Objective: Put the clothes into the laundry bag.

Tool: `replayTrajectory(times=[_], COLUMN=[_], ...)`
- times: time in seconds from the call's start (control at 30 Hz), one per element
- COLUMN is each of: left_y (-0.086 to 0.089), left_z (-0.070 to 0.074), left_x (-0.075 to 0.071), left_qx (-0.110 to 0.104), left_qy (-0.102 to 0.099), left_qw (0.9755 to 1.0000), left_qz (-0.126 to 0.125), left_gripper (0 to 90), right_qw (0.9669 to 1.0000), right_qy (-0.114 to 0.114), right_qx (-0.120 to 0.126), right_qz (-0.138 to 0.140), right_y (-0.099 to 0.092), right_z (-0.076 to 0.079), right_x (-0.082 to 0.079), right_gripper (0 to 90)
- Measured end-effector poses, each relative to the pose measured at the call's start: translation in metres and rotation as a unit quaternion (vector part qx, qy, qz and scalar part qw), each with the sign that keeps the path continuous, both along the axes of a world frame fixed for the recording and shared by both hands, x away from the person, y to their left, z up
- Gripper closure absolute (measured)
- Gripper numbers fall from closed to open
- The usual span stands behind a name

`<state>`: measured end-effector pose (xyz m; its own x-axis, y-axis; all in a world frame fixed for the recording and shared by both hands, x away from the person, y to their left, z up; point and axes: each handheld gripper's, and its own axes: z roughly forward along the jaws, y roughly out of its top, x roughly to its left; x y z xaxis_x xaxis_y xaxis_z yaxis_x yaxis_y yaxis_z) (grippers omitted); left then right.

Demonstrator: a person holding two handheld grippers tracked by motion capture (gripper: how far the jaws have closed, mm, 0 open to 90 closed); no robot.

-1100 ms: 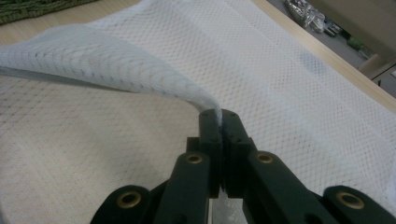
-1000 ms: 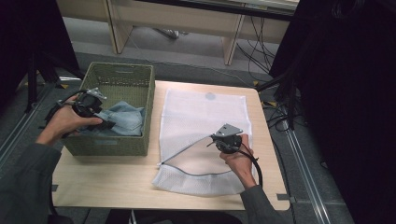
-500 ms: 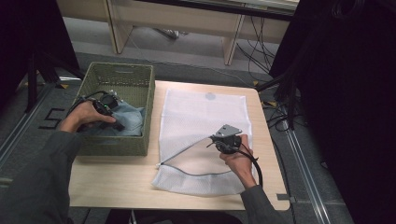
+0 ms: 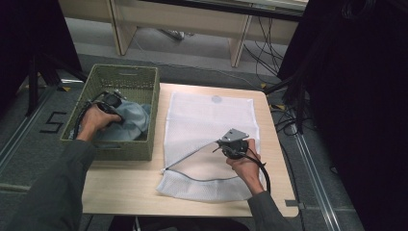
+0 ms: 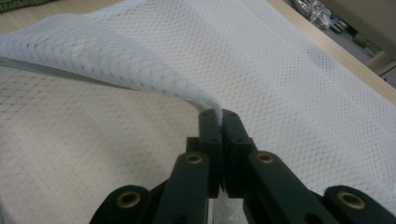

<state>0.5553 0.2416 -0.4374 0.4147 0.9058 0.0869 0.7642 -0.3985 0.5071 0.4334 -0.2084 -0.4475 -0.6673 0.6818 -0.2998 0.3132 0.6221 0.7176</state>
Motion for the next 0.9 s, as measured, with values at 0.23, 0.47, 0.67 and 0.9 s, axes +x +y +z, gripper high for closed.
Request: replayTrajectory(times=[0.23,0.47,0.67,0.9], left_y=[0.005,-0.005,-0.013,-0.008], left_z=[-0.009,-0.016,-0.048,-0.041], left_x=[0.002,-0.002,0.0,-0.001], left_qx=[-0.062,-0.026,0.015,0.005], left_qy=[0.044,0.079,0.075,0.054], left_qw=[0.997,0.9928,0.9933,0.9974], left_qz=[0.017,-0.086,-0.087,-0.047], left_gripper=[44.4,12.0,0.0,25.5], right_qw=[0.9999,0.9998,0.9997,0.9998], right_qy=[0.011,0.017,0.022,0.021], right_qx=[0.003,0.005,0.002,0.005], right_qz=[-0.003,-0.007,-0.007,-0.003], right_y=[0.0,0.0,0.001,0.0], right_z=[-0.001,-0.002,-0.004,-0.004], right_x=[0.0,-0.001,-0.002,-0.001], right_gripper=[89.5,89.2,88.9,88.7])
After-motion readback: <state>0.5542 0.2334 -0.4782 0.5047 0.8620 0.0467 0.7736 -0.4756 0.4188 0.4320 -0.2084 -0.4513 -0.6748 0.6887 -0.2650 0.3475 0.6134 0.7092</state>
